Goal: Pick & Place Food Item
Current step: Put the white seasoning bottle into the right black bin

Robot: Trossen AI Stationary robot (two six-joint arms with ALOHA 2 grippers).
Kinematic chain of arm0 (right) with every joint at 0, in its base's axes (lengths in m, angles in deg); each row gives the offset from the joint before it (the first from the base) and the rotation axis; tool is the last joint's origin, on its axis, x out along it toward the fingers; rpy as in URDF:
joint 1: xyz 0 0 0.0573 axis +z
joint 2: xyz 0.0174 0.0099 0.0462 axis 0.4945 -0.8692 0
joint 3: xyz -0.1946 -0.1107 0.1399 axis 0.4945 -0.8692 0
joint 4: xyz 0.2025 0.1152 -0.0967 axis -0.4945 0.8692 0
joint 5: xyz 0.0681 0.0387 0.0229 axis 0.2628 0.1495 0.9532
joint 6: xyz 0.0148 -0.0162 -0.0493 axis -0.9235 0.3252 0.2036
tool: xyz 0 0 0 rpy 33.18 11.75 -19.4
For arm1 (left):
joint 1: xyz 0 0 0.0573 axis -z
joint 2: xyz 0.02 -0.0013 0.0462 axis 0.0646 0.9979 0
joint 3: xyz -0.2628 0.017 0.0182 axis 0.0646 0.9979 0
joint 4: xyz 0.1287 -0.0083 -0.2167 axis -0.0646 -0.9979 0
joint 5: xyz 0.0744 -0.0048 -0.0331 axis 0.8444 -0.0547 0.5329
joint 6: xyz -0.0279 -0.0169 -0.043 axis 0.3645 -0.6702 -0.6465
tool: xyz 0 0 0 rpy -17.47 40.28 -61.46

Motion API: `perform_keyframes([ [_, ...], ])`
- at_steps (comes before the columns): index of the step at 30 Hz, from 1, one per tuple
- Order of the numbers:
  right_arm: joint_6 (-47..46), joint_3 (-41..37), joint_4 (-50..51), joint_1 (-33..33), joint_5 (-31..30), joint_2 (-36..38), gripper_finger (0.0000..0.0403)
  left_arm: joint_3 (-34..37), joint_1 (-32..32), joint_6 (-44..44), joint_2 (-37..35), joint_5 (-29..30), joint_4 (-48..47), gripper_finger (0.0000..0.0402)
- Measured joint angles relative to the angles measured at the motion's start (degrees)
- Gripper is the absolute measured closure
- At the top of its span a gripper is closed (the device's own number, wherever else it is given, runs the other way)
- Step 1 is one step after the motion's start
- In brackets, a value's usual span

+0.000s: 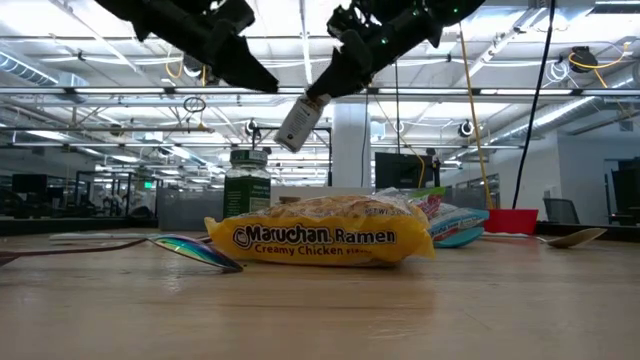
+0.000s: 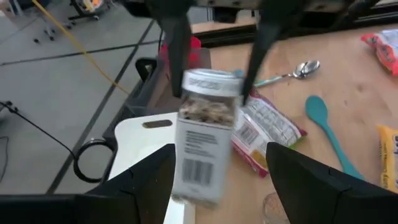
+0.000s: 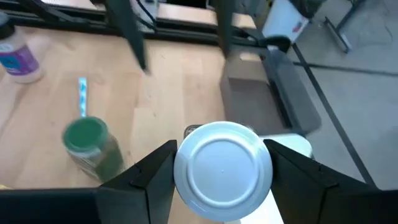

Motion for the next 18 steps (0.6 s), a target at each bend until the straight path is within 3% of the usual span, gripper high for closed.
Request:
perform_keyframes([
  [4, -1.0, 0.0, 1.2, -2.0, -0.1, 0.0, 0.0199, 0.0, -0.3, -2.1, -3.5, 0.0, -3.4, 0.0144],
  [8, -0.5, 0.2, 2.5, -3.5, -4.1, 0.1, 0.0199, 0.1, -0.2, -5.8, -6.4, -0.5, -6.9, 0.0144],
  [12, 2.1, 3.8, 10.8, -5.2, -7.4, 0.1, 0.0199, 1.7, -0.2, -8.3, -8.2, -3.6, -8.7, 0.0144],
  [18, 4.3, 10.2, 18.7, -7.6, -10.1, 0.1, 0.0199, 9.6, -0.2, -11.6, -9.5, -10.4, -2.0, 0.0144],
])
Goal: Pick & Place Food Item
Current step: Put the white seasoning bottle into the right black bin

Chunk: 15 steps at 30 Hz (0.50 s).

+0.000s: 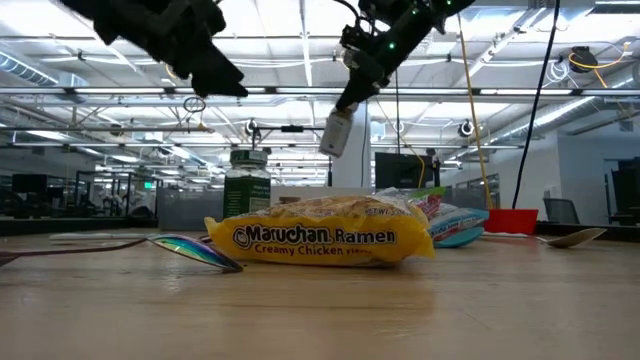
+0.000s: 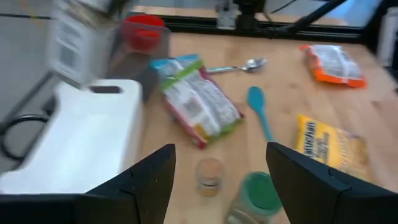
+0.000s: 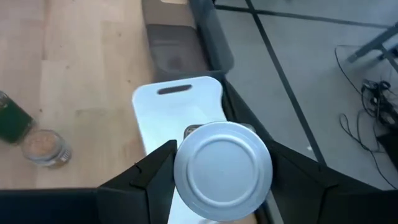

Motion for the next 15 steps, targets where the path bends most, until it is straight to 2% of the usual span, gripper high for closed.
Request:
perform_keyframes([
  [3, 0.2, 4.4, 4.6, -2.2, 0.0, 0.0, 0.0199, 5.3, 0.0, -2.0, 0.0, -2.5, 8.3, 0.0144],
  [8, 0.0, 8.9, 10.1, -6.1, -0.3, 0.1, 0.0199, 12.9, 0.0, -4.6, 0.0, -3.4, 19.5, 0.0144],
  [15, -2.0, 11.6, 16.3, -11.8, -0.4, 0.1, 0.0199, 19.1, 0.0, -7.6, 0.0, -3.5, 30.5, 0.0144],
])
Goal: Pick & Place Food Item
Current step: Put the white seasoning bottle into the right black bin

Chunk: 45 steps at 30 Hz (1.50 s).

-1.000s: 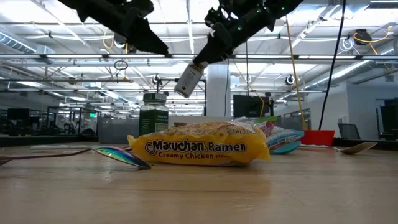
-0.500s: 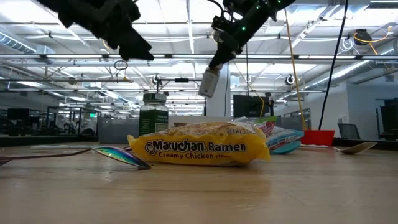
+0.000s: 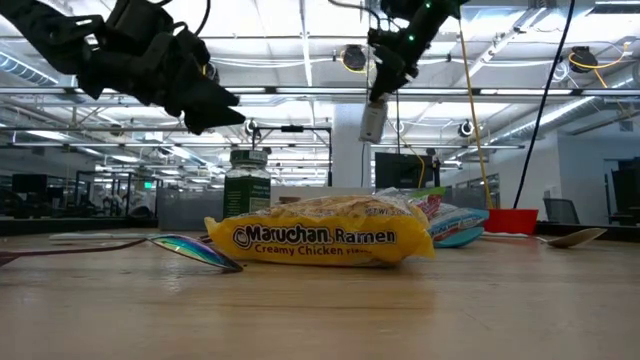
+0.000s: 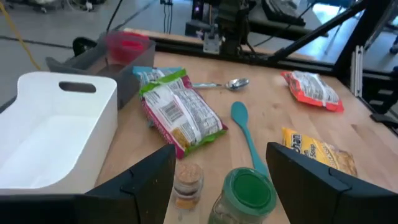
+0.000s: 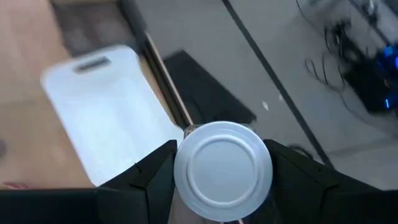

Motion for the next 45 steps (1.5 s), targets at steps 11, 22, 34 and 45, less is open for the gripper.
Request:
perform_keyframes([
  [11, 0.2, -0.1, 9.3, -3.7, 0.6, -3.7, 0.0199, 0.3, 0.0, -0.5, 0.1, 0.1, 5.5, 0.0144],
  [22, 2.8, -0.1, 12.0, -3.5, 3.7, -11.7, 0.0199, 0.3, 0.0, -0.4, 0.2, 0.2, 5.8, 0.0144],
  [34, 6.7, -0.1, 9.6, -3.8, 7.3, -16.5, 0.0199, 0.3, 0.0, 0.9, 0.2, 0.2, 5.7, 0.0144],
  [45, 7.0, -0.1, 6.7, -5.7, 8.7, -16.8, 0.0199, 0.3, 0.0, 1.2, 0.2, 0.2, 4.2, 0.0144],
])
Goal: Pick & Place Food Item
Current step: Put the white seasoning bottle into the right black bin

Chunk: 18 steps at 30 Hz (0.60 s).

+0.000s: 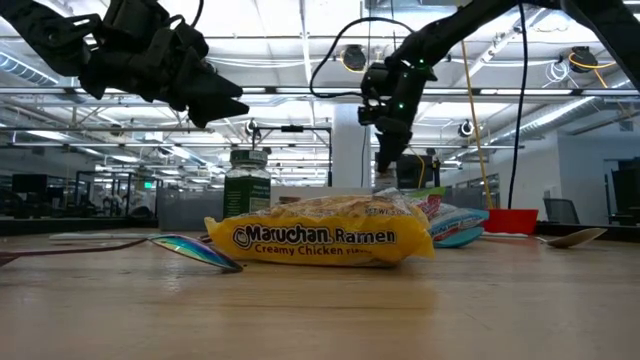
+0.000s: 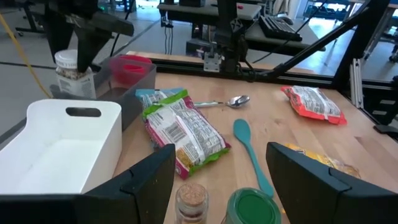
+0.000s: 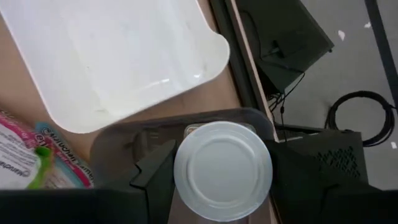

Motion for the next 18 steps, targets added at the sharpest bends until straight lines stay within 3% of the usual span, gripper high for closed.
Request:
perform_keyframes([
  [3, -0.3, -0.3, -1.2, -0.9, 3.9, 0.0, 0.0199, 0.0, 0.0, 0.0, 0.0, 0.0, -0.1, 0.0144],
  [18, -0.2, -6.9, -8.8, -1.7, 3.9, 0.0, 0.0199, 0.0, 0.0, 0.0, 0.0, 0.0, -0.1, 0.0144],
])
